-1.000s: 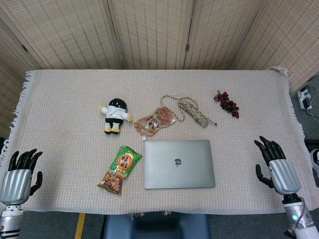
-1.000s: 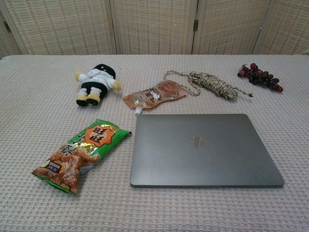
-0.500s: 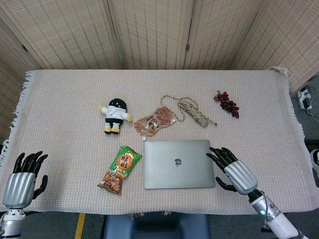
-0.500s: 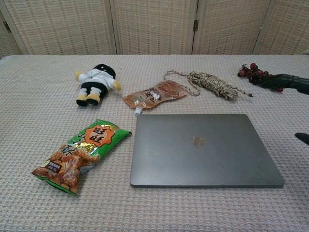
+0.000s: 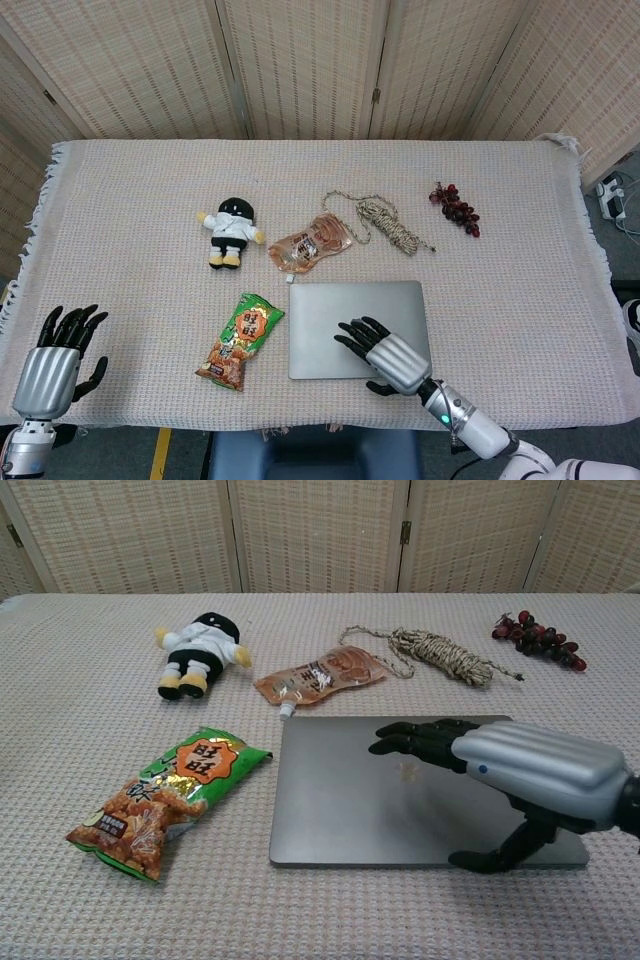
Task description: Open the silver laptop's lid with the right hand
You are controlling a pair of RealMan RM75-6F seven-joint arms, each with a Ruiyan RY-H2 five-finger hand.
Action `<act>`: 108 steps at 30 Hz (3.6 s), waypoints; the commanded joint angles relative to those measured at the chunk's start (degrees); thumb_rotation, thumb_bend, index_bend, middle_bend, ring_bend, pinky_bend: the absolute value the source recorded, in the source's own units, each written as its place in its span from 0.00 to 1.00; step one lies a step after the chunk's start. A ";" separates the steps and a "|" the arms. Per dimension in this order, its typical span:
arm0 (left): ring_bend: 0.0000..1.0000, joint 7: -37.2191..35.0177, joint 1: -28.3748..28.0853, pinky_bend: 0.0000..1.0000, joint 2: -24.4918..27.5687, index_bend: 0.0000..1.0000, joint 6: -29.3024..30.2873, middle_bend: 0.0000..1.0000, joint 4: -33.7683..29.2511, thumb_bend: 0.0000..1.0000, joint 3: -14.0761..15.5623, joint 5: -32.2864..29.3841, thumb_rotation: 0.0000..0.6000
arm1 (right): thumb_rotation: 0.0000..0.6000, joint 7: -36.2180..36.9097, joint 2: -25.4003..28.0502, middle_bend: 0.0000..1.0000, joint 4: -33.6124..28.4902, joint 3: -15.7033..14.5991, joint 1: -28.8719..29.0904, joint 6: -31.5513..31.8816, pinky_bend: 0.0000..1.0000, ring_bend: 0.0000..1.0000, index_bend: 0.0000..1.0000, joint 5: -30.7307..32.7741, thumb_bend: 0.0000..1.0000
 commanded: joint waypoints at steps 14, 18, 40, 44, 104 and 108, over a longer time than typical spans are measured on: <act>0.14 -1.33 -0.46 0.00 -0.90 0.19 -1.17 0.14 1.59 0.46 -0.07 -0.39 1.00 | 1.00 -5.72 -6.49 0.00 6.57 -0.11 3.42 -2.44 0.00 0.00 0.00 4.21 0.31; 0.14 -1.41 -0.44 0.00 -0.91 0.19 -1.15 0.14 1.61 0.46 -0.09 -0.43 1.00 | 1.00 -6.38 -6.72 0.00 6.51 -0.02 3.99 -2.48 0.00 0.00 0.00 4.87 0.31; 0.14 -2.85 -0.36 0.00 -1.26 0.18 -1.31 0.14 2.89 0.46 -0.26 -1.00 1.00 | 1.00 -11.04 -7.26 0.00 5.81 0.26 6.26 -2.68 0.00 0.00 0.00 8.60 0.31; 0.14 -3.17 -0.41 0.00 -1.45 0.18 -1.54 0.14 3.32 0.46 -0.20 -1.08 1.00 | 1.00 -11.96 -7.30 0.00 5.66 0.24 6.49 -2.66 0.00 0.00 0.00 9.37 0.38; 0.05 -3.40 -23.19 0.00 -12.50 0.10 -28.79 0.08 7.32 0.72 2.70 11.17 1.00 | 1.00 -50.29 -12.32 0.00 3.02 6.53 12.60 5.91 0.00 0.00 0.00 23.18 0.60; 0.02 2.01 -24.34 0.00 -13.63 0.06 -31.69 0.06 5.49 0.72 1.80 8.55 1.00 | 1.00 -50.71 -12.30 0.00 2.98 6.47 12.91 6.36 0.00 0.00 0.00 23.69 0.60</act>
